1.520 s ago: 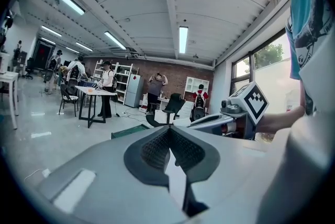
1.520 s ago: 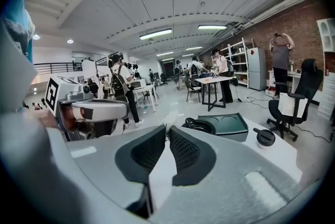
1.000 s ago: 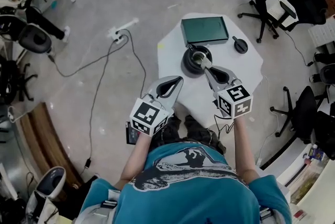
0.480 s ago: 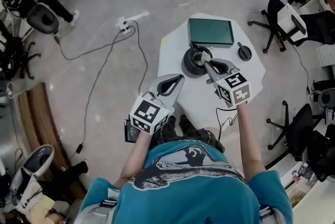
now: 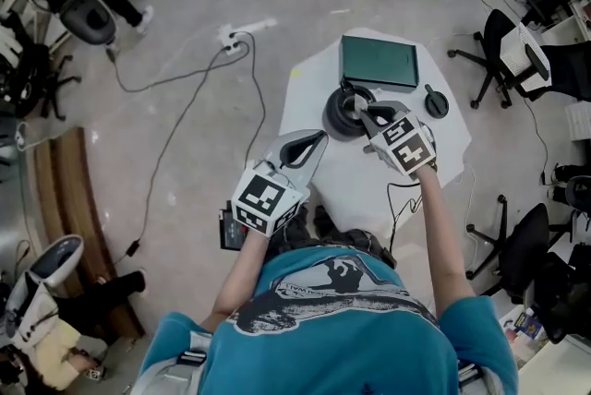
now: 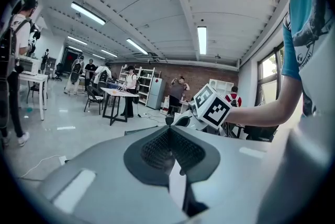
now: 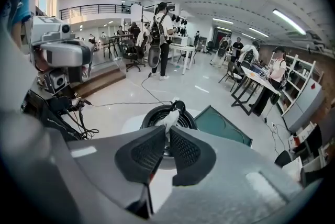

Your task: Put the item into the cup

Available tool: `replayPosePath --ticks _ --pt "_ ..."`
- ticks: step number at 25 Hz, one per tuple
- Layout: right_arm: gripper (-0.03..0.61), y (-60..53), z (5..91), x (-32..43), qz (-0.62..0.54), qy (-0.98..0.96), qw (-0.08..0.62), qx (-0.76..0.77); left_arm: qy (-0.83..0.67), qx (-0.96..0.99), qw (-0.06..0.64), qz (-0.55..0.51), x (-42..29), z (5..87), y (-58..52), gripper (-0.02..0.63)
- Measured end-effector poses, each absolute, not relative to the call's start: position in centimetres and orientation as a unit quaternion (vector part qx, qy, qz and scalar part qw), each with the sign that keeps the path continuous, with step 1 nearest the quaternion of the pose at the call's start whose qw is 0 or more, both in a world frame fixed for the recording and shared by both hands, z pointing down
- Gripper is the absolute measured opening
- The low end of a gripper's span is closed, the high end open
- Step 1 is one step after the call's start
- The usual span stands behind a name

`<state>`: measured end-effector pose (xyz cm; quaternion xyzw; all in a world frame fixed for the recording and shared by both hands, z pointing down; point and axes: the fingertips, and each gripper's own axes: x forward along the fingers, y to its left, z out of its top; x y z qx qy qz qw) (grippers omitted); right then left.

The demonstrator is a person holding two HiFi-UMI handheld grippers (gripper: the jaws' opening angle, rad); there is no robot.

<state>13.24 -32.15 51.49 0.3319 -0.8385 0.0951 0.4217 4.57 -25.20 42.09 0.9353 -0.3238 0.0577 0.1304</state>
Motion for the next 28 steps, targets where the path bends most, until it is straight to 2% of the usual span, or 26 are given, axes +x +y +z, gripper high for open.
replayPosePath --ticks 12,28 --pt "0.040 -32.3 53.0 13.3 0.038 -0.825 0.489 0.280 -0.348 0.925 0.138 0.060 4.0 42.2 -25.3 0.012" --pt "0.067 -32.7 52.7 12.4 0.060 -0.837 0.447 0.310 -0.337 0.929 0.141 0.061 3.5 42.4 -25.5 0.012"
